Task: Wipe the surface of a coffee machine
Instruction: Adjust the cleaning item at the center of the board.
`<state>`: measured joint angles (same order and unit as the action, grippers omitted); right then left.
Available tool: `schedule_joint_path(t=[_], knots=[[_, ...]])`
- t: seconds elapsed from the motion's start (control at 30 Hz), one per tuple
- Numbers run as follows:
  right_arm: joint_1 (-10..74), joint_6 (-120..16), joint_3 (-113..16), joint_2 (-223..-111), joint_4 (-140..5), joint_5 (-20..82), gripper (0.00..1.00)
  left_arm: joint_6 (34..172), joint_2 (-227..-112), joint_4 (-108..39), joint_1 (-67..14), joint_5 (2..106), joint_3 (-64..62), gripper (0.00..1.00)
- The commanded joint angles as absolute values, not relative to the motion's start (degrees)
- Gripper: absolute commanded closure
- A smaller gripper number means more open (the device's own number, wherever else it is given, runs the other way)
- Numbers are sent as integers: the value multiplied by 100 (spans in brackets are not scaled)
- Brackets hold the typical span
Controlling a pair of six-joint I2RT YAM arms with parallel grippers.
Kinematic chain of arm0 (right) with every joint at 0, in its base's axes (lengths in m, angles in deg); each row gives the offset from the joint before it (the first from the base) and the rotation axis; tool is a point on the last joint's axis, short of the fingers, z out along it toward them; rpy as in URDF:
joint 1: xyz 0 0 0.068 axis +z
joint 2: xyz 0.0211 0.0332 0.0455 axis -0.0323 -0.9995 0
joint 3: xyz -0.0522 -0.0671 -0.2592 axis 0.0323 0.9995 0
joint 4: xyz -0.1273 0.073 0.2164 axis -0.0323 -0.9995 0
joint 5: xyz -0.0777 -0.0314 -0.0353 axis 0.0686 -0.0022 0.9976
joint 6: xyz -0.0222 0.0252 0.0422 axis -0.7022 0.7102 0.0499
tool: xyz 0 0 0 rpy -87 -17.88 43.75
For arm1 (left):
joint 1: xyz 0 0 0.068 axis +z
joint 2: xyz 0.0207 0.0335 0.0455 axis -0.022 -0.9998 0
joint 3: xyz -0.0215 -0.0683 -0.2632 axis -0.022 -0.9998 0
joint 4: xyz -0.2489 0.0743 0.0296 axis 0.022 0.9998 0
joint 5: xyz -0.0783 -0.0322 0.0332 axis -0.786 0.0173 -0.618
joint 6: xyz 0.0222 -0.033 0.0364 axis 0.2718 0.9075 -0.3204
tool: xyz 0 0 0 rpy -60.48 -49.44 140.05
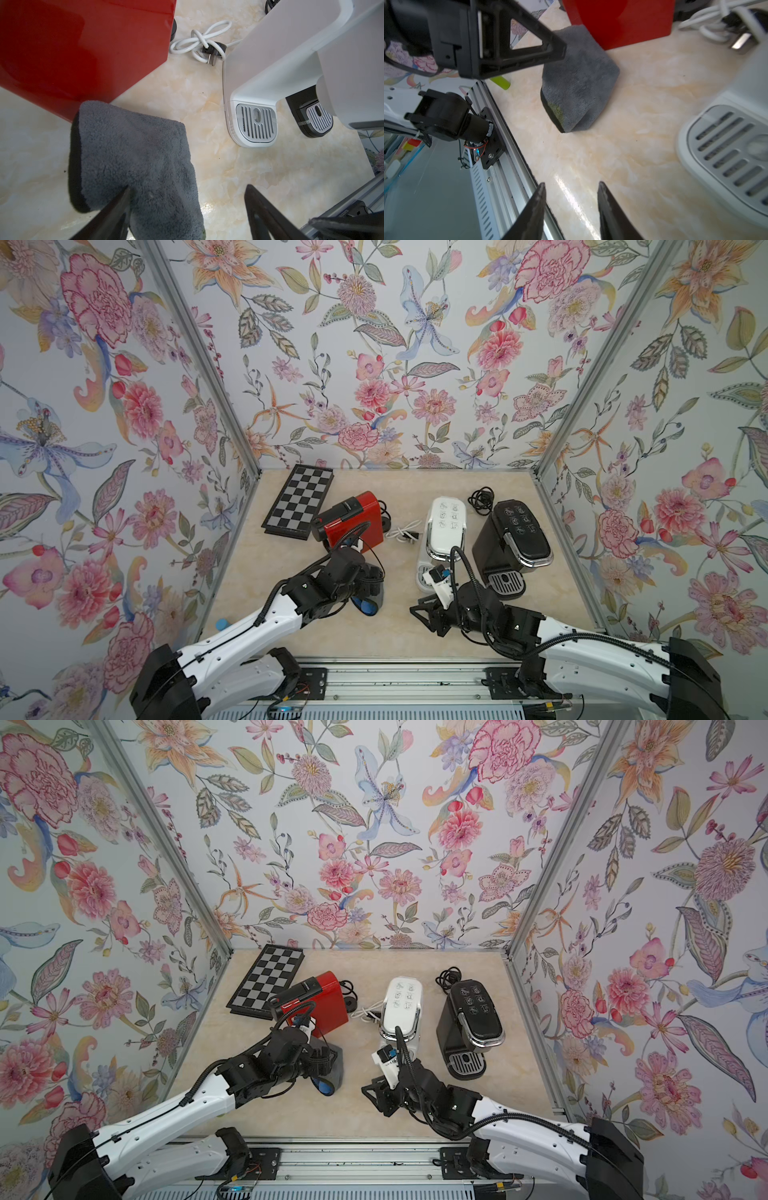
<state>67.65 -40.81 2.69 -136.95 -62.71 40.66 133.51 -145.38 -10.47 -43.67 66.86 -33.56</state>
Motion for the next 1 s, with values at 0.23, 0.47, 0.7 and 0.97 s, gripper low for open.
schedule_joint_path(t=[0.23,0.47,0.7,0.97], knots=[[7444,-4094,-373,-15597,-4145,5071,56,13446,-14336,-1647,-4140,6375,-3665,17],[7223,-4326,-1012,-16674,-3497,4801,54,13451,-14335,-1657,-4122,6288,-3736,17],[6758,-4098,-903,-16985,-3213,4971,69,13461,-14109,-1520,-4064,6353,-3761,17],[6924,-4137,-907,-17044,-2919,4547,62,13429,-14156,-1595,-3987,6279,-3780,17]])
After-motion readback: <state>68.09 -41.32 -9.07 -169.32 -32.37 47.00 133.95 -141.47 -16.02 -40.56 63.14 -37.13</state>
